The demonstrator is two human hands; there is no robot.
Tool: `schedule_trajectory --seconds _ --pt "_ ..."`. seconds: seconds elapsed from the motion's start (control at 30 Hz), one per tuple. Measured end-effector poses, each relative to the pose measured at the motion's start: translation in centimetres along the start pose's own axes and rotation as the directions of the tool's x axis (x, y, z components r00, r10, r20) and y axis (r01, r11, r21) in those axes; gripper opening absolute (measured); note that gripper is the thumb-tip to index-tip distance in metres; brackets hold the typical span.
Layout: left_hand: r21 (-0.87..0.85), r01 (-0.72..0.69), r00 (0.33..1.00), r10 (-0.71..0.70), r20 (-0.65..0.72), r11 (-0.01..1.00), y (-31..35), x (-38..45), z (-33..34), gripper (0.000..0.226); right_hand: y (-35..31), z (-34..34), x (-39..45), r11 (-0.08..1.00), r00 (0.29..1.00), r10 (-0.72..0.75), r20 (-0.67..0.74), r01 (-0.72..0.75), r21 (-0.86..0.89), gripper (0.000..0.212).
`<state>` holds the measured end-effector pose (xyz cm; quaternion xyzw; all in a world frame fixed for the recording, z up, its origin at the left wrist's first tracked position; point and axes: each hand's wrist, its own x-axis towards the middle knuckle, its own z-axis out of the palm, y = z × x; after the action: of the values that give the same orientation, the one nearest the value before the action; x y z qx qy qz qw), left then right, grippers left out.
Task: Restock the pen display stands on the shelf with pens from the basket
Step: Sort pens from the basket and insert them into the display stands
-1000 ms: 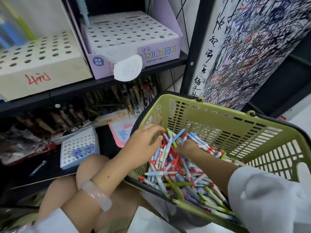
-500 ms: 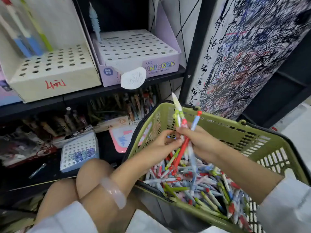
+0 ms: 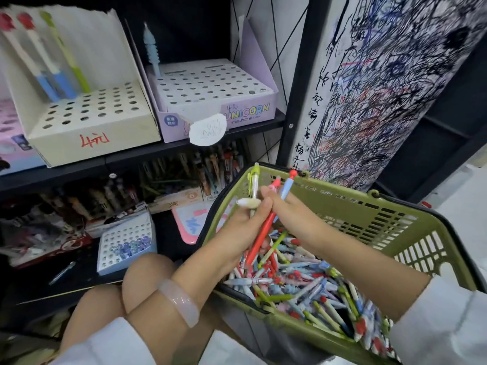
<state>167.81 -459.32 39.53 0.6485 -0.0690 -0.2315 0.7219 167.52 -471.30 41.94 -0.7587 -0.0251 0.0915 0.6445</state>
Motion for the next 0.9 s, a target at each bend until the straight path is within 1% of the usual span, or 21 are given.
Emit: schedule_trajectory --seconds 0.1,0.13,0.2,0.27,0.3,0.33,0.4,0.43,0.5,0.53,0.57,0.6,0.63,0.67,0.7,0.73,0.77,0.8,0.83,0.9 --pt "-0.002 -0.012 1.0 0.012 -0.006 1.0 -0.4 -0.1 0.2 0.077 0.7 -0.6 -0.2 1.0 0.999 0.021 0.034 -0.021 0.015 0.034" --pt "0.01 -0.004 1.0 0.004 -0.013 1.0 -0.4 -0.1 0.3 0.073 1.0 -0.8 -0.1 0.999 0.999 0.032 0.029 -0.032 0.019 0.032" --pt "0.085 -0.003 0.998 0.008 -0.06 0.996 -0.5 0.0 0.2 0.055 1.4 -0.9 -0.2 0.997 0.997 0.07 0.023 -0.071 0.024 0.03" --pt "0.161 -0.061 0.986 0.085 -0.144 0.985 -0.7 0.2 -0.1 0.038 1.8 -0.8 -0.3 0.994 0.995 0.097 0.006 -0.097 0.054 0.025" --pt "0.162 -0.088 0.979 0.115 -0.168 0.983 -0.8 0.3 -0.3 0.033 1.7 -0.9 -0.3 0.993 0.995 0.099 -0.014 -0.098 0.068 0.024" --pt "0.138 -0.088 0.98 0.111 -0.166 0.987 -0.8 0.2 -0.6 0.03 1.8 -1.0 -0.3 0.993 0.995 0.089 -0.04 -0.086 0.079 0.027" --pt "0.108 -0.023 0.992 0.036 -0.117 0.994 -0.7 0.1 -0.9 0.028 2.1 -1.3 -0.1 0.988 0.99 0.109 -0.09 -0.098 0.12 0.027" --pt "0.127 0.011 0.995 0.001 -0.095 0.992 -0.8 0.1 -1.1 0.028 1.9 -1.3 0.1 0.977 0.983 0.151 -0.103 -0.132 0.168 0.025" --pt "0.146 0.07 0.994 -0.056 -0.094 0.987 -1.0 0.2 -1.3 0.027 1.5 -1.7 0.7 0.942 0.967 0.219 -0.132 -0.174 0.287 0.02" --pt "0.107 0.098 0.99 -0.086 -0.109 0.989 -0.9 0.3 -1.5 0.025 1.3 -2.1 1.1 0.938 0.962 0.22 -0.165 -0.162 0.306 0.018" --pt "0.022 0.128 0.985 -0.125 -0.122 0.992 -0.7 0.3 -1.6 0.022 0.9 -2.6 1.4 0.952 0.961 0.196 -0.195 -0.139 0.271 0.018" --pt "-0.077 0.147 0.98 -0.156 -0.125 0.986 -0.4 0.3 -1.8 0.019 0.6 -3.2 1.5 0.979 0.969 0.144 -0.201 -0.109 0.175 0.02" --pt "-0.159 0.158 0.977 -0.178 -0.12 0.974 -0.1 0.4 -2.0 0.018 0.2 -3.9 1.5 0.997 0.984 0.076 -0.159 -0.075 0.015 0.024" --pt "-0.221 0.176 0.975 -0.202 -0.098 0.959 0.2 0.4 -2.1 0.018 -0.2 -4.2 1.3 0.981 0.998 0.017 -0.064 -0.029 -0.19 0.026" --pt "-0.269 0.207 0.972 -0.23 -0.057 0.941 0.5 0.4 -2.1 0.019 -0.5 -4.3 1.2 0.925 0.999 -0.009 0.049 0.027 -0.378 0.026" --pt "-0.276 0.247 0.966 -0.257 -0.001 0.929 0.9 0.2 -2.0 0.021 -0.7 -4.1 1.1 0.857 0.989 -0.02 0.149 0.094 -0.506 0.026" --pt "-0.257 0.285 0.958 -0.279 0.061 0.923 1.2 0.0 -1.7 0.022 -0.6 -3.7 1.2 0.803 0.976 -0.037 0.215 0.157 -0.575 0.026" --pt "-0.23 0.31 0.95 -0.292 0.109 0.923 1.3 -0.1 -1.5 0.023 -0.4 -3.3 1.4 0.776 0.967 -0.076 0.243 0.211 -0.595 0.028" --pt "-0.218 0.321 0.945 -0.297 0.139 0.922 1.4 -0.3 -1.2 0.023 -0.2 -2.8 1.7 0.774 0.965 -0.125 0.23 0.24 -0.585 0.03" --pt "-0.228 0.309 0.949 -0.283 0.143 0.923 1.2 -0.4 -1.2 0.022 -0.1 -2.3 2.0 0.823 0.972 -0.193 0.133 0.234 -0.518 0.029"
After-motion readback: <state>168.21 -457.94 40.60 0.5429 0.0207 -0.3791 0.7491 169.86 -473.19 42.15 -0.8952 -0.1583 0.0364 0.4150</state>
